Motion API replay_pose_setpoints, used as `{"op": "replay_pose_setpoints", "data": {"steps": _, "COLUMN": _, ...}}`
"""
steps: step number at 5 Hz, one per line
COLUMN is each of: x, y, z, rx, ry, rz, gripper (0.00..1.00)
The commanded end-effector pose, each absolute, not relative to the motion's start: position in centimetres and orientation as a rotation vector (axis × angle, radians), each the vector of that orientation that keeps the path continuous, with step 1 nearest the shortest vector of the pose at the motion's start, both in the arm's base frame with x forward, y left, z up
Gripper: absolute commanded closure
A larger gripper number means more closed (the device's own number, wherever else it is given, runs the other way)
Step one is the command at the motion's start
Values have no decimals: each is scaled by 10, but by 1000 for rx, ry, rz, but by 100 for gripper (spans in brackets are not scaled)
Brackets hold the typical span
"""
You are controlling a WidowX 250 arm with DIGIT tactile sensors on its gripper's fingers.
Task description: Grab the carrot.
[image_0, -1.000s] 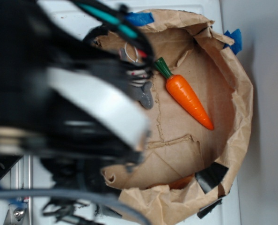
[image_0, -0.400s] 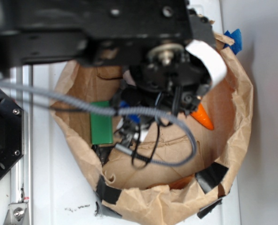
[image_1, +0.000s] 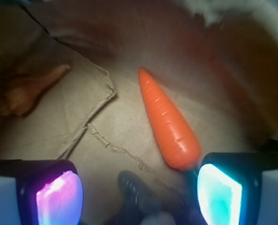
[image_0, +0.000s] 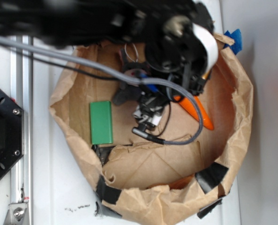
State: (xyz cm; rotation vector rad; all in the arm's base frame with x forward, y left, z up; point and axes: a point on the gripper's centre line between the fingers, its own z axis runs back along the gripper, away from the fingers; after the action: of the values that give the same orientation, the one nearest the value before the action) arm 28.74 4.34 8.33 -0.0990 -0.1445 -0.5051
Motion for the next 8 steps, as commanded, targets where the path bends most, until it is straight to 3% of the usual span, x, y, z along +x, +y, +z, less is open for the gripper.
{"op": "replay_pose_setpoints", "data": {"steps": 1, "x": 327, "y": 36, "z": 70, "rx": -34, "ry": -176, "rz": -552, "gripper": 0}}
{"op": "replay_pose_setpoints", "data": {"steps": 5, "x": 331, "y": 30, "z": 33, "rx": -3, "ry": -103, "rz": -575, "gripper": 0}}
{"op": "replay_pose_setpoints", "data": {"steps": 6, "x": 329, "y": 31, "z": 31, "rx": -24, "ry": -117, "rz": -525, "gripper": 31}}
{"op": "replay_pose_setpoints", "data": {"steps": 7, "x": 328, "y": 33, "z": 39, "rx": -41, "ry": -139, "rz": -504, "gripper": 100}}
{"op": "replay_pose_setpoints", "data": {"steps": 8, "x": 321, "y": 35, "z": 61, "rx": -108, "ry": -154, "rz": -468, "gripper": 100}}
